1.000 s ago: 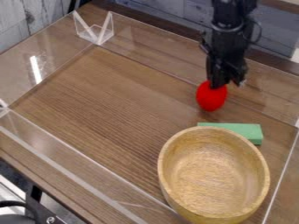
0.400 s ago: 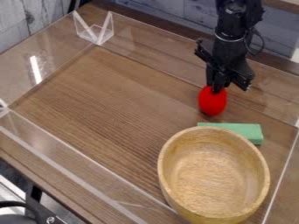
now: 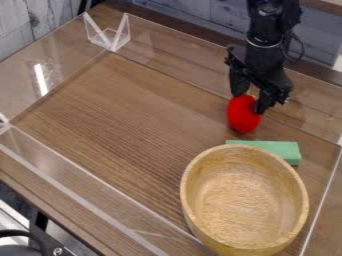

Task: Move the red object to the right side of the table

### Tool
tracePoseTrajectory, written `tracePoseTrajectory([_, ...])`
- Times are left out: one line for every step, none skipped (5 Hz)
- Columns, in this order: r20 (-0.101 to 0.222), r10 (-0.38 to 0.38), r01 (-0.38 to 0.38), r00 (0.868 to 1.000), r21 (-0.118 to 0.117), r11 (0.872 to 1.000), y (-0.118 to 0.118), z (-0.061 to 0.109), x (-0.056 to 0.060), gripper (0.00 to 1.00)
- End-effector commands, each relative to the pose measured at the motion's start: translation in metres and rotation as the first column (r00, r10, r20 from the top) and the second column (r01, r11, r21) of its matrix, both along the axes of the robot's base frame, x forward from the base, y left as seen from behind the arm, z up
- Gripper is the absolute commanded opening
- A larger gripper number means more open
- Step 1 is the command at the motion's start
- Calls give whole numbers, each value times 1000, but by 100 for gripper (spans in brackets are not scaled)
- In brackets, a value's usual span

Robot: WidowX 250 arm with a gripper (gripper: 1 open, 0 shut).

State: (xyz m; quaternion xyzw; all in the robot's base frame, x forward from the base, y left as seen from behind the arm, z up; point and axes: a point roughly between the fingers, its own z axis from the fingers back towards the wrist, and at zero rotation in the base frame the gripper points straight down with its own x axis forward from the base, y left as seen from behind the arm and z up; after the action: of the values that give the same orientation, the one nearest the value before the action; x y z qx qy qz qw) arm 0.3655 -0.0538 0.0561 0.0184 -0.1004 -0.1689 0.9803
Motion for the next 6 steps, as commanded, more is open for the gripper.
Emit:
tracePoseTrajectory([63,-5,6,998,-23,1000,4,27,3,100])
tracePoseTrajectory([87,-1,5,996,-36,999,18,39,-4,100])
tracePoseTrajectory([125,18,-13,992,-41,999,37,59,-10,100])
tracePoseTrajectory([159,56,-49,986,-46,998,42,84,-10,100])
tracePoseTrajectory([170,70,-63,983,-46,997,42,94,-12,100])
tracePoseTrajectory([188,66,-58,980,-50,997,53,111,-9,100])
